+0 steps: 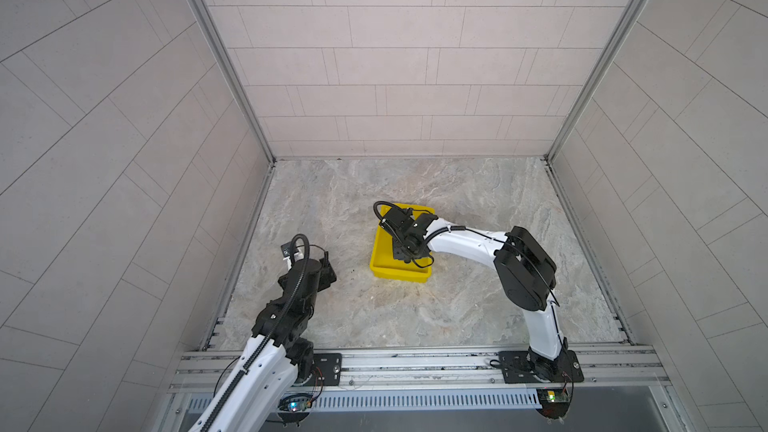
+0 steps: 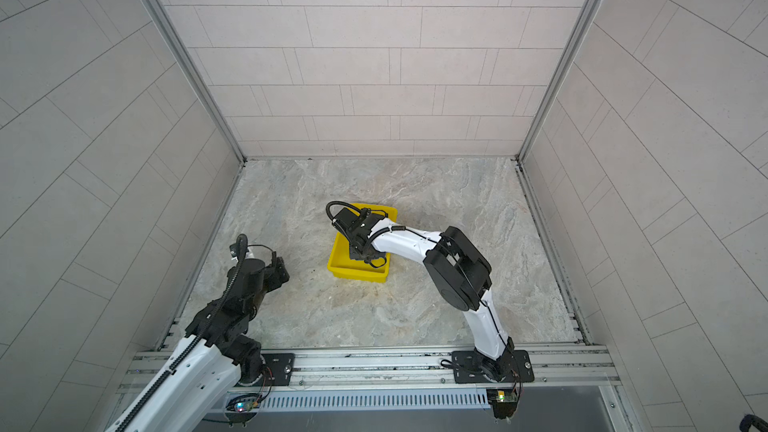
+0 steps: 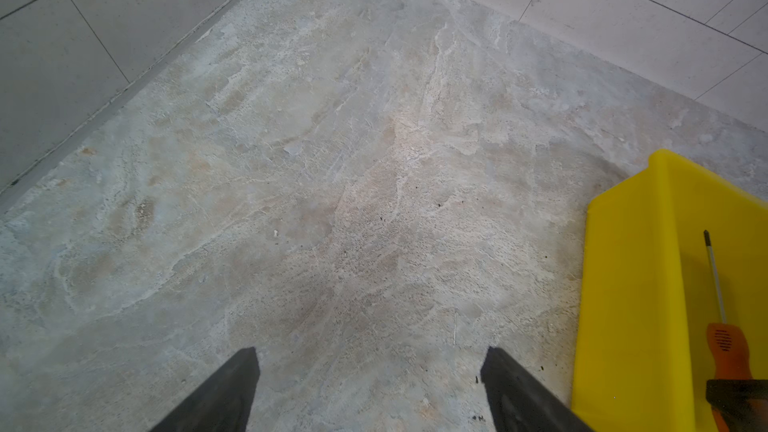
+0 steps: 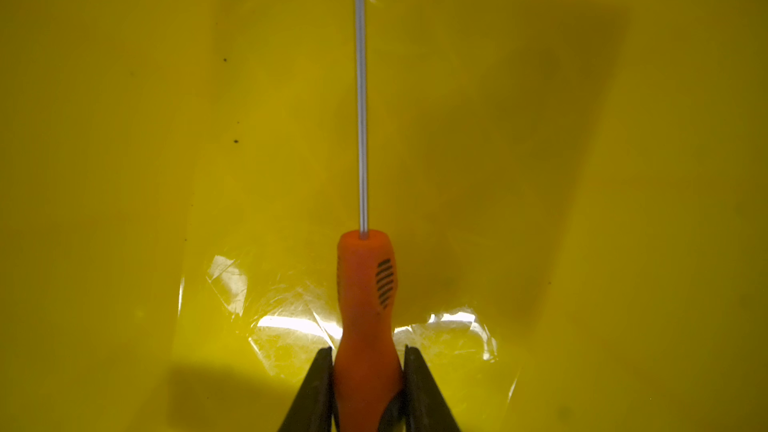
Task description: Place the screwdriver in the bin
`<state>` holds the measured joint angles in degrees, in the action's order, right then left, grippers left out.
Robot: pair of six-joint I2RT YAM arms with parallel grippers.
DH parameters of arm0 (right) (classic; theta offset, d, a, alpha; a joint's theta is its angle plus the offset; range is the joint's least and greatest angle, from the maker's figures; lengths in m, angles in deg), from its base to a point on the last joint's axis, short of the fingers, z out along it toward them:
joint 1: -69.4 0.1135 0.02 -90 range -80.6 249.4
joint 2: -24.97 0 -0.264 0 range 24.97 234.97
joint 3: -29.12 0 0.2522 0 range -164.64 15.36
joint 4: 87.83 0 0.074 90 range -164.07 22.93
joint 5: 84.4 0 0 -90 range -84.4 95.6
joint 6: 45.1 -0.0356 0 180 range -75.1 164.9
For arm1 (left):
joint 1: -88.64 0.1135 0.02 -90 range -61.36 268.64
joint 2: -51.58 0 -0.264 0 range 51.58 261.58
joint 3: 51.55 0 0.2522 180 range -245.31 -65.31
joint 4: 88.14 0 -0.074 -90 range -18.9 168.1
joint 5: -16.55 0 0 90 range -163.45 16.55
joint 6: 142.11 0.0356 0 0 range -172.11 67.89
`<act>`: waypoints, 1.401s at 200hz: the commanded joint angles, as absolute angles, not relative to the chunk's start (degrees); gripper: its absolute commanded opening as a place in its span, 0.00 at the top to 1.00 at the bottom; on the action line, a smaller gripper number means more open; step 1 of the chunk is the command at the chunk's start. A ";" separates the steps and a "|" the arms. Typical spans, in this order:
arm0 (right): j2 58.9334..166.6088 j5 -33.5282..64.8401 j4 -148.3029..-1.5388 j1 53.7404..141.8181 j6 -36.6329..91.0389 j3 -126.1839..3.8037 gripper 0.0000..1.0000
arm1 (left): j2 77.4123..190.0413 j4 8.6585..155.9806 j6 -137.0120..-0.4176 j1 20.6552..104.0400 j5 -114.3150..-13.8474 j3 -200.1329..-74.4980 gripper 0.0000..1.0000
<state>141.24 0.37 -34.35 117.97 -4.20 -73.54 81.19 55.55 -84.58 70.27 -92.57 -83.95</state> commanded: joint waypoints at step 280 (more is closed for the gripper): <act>111.33 -29.93 -99.13 81.42 38.51 -18.44 0.00 | 84.72 57.62 -84.33 70.51 -91.62 -84.60 0.00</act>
